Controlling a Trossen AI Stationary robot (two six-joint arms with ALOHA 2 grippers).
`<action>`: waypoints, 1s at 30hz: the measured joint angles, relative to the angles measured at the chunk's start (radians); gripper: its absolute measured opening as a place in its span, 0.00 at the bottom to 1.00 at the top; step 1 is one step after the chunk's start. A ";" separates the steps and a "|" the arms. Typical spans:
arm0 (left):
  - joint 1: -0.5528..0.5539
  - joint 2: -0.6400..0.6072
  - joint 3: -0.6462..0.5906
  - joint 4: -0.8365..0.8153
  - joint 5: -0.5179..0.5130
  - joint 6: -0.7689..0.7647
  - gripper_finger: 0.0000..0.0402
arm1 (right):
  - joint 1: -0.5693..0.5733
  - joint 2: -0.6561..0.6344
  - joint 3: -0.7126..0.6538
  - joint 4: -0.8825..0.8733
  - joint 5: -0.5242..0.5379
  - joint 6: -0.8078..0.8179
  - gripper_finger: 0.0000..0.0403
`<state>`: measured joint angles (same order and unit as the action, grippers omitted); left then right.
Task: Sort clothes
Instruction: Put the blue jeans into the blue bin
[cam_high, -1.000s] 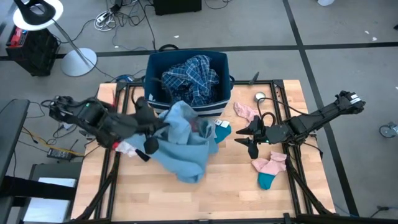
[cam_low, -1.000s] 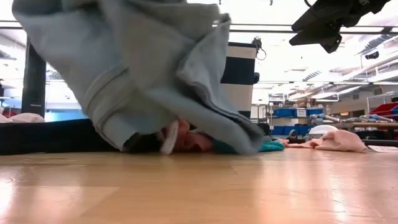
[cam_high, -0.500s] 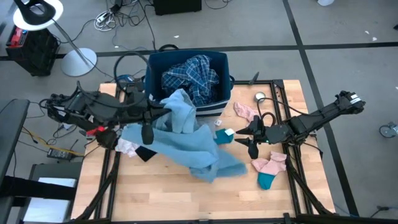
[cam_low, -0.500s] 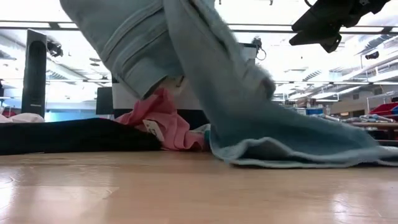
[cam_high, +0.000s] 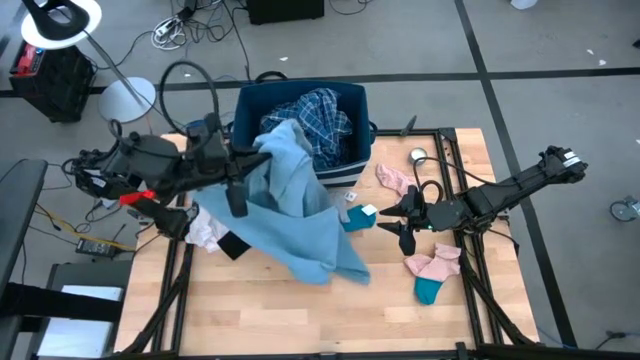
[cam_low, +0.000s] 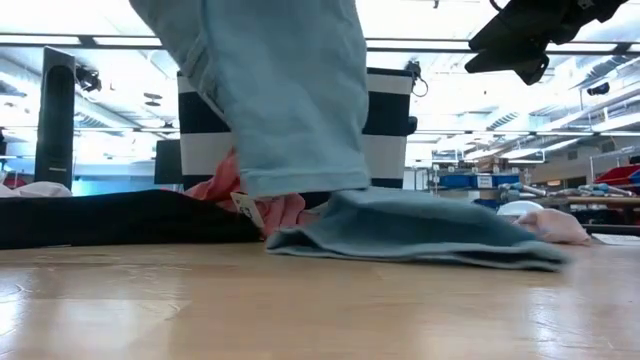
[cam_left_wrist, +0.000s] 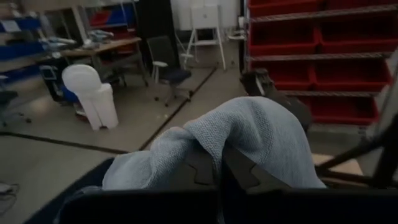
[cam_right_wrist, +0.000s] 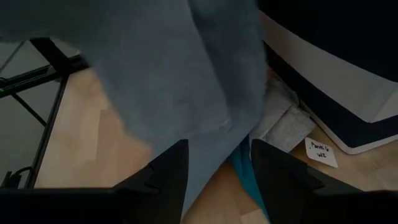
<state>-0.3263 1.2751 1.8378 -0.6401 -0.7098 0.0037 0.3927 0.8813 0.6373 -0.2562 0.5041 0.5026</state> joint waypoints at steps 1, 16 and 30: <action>0.008 0.000 0.000 0.017 0.000 0.015 0.00 | 0.000 0.000 0.000 0.000 0.000 0.000 0.44; 0.126 0.000 0.000 0.514 -0.003 0.283 0.00 | 0.000 0.000 0.000 0.000 0.000 0.000 0.44; 0.329 0.027 -0.001 0.906 0.079 0.413 0.00 | 0.000 0.000 0.000 0.000 0.000 -0.009 0.44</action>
<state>0.0027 1.3018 1.8364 0.2657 -0.6309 0.4164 0.3925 0.8814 0.6373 -0.2562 0.5041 0.4934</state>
